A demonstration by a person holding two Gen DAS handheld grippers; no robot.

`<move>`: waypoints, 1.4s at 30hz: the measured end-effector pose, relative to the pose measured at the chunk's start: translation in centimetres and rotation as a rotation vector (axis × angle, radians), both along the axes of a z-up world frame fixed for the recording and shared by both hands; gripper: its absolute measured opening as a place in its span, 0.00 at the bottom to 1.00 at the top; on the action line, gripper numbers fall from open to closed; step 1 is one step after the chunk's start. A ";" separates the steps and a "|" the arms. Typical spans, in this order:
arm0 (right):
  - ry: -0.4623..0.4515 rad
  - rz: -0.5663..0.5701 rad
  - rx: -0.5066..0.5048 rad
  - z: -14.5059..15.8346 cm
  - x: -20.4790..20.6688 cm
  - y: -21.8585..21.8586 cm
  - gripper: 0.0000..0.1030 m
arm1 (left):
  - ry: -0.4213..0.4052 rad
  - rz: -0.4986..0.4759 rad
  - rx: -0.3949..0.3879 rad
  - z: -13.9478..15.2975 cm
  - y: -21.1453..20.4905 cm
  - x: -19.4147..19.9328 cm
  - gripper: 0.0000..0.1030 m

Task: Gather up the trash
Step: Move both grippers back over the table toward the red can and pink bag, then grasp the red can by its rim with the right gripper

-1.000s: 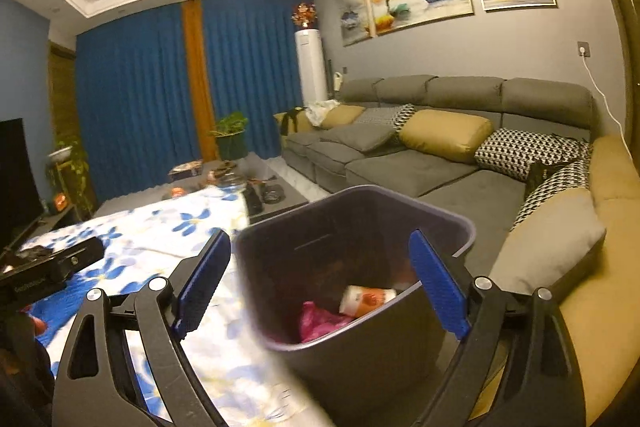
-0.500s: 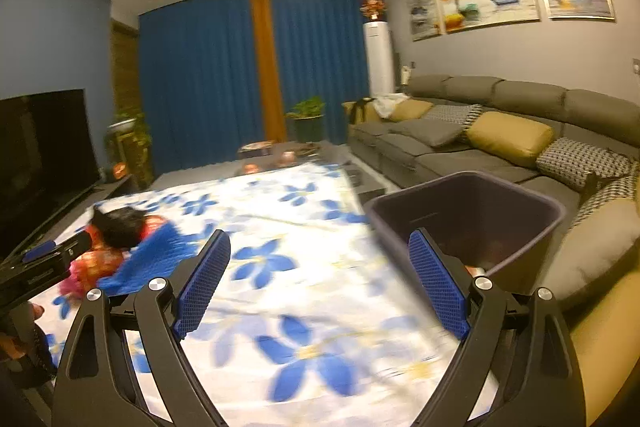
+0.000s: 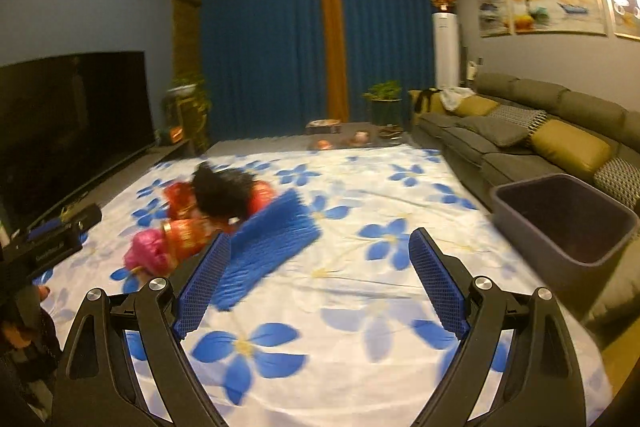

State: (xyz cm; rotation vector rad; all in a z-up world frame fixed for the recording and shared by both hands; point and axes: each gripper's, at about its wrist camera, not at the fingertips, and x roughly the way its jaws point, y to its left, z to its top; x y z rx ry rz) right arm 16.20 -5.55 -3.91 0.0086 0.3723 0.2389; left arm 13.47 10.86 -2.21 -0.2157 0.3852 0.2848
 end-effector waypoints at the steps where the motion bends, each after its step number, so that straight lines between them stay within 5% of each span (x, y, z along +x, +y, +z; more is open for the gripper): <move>1: 0.003 0.009 -0.004 -0.1 0.0 0.7 0.85 | -0.005 0.015 -0.001 -0.1 0.6 -0.3 0.89; 14: 0.094 0.148 -0.084 -2.3 2.9 10.2 0.68 | -0.004 0.104 0.025 -0.2 4.9 -0.9 0.89; 23: 0.149 0.176 -0.136 -3.3 5.6 14.6 0.47 | 0.005 0.099 0.001 -0.7 6.6 -0.6 0.89; 42: 0.189 0.120 -0.168 -4.9 7.3 14.2 0.04 | 0.024 -0.045 -0.015 -1.6 4.5 1.2 0.89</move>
